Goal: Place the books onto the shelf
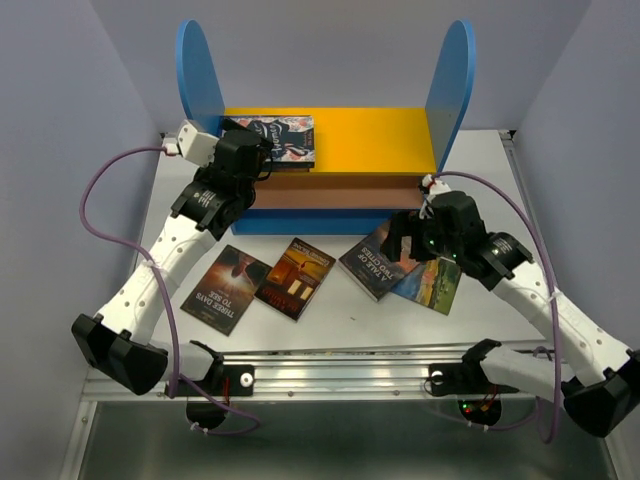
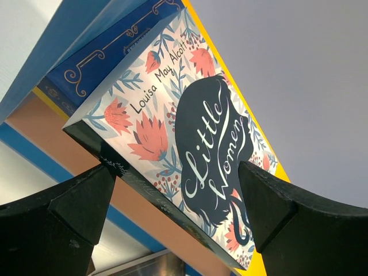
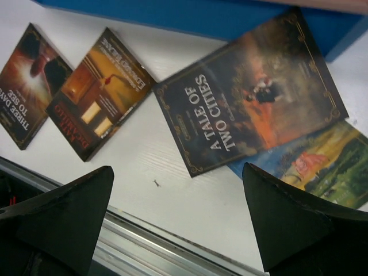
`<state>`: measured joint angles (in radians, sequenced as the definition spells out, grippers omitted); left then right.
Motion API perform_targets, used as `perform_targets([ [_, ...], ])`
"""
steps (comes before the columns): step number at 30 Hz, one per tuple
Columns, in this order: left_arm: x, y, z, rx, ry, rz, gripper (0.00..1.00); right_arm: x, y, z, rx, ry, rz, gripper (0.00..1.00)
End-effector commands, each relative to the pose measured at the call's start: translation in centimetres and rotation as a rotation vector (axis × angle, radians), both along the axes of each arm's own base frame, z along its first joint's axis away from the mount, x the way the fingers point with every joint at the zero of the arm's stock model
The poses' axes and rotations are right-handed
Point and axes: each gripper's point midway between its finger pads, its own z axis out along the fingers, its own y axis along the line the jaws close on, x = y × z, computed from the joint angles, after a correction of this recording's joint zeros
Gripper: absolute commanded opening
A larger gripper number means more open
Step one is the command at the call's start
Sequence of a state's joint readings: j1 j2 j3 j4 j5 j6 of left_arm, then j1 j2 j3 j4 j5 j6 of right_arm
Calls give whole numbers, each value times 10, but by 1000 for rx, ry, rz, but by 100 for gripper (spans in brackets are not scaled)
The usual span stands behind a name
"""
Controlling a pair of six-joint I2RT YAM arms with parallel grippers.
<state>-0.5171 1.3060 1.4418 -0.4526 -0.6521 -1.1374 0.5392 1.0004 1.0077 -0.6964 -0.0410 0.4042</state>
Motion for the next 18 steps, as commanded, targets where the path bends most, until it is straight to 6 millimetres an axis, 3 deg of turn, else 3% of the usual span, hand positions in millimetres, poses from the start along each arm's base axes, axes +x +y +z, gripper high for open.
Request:
perform_targets([
  [1,-7,5,13,4,-20,-27,99,33,31,60,33,-219,0,100],
  [2,-8,4,12,7,-21,-39,99,36,46,56,-4,-220,37,100],
  [3,-9,3,14,9,-28,-58,99,44,51,73,-10,-268,26,100],
  [5,-12,1,12,26,-17,-89,99,53,62,82,-41,-296,51,100],
  [10,-20,-2,18,85,-12,-168,99,90,87,126,-35,-404,48,100],
  [12,-22,-1,21,117,-16,-184,99,100,92,135,-47,-434,49,100],
  [13,-23,-1,22,124,-16,-190,99,108,96,129,-66,-422,44,100],
  [14,-23,0,20,135,-10,-195,99,115,97,142,-72,-451,31,100],
  [17,-21,0,18,146,-9,-199,99,132,103,137,-119,-457,16,100],
  [18,-21,0,17,148,-9,-203,99,137,104,145,-125,-481,15,100],
])
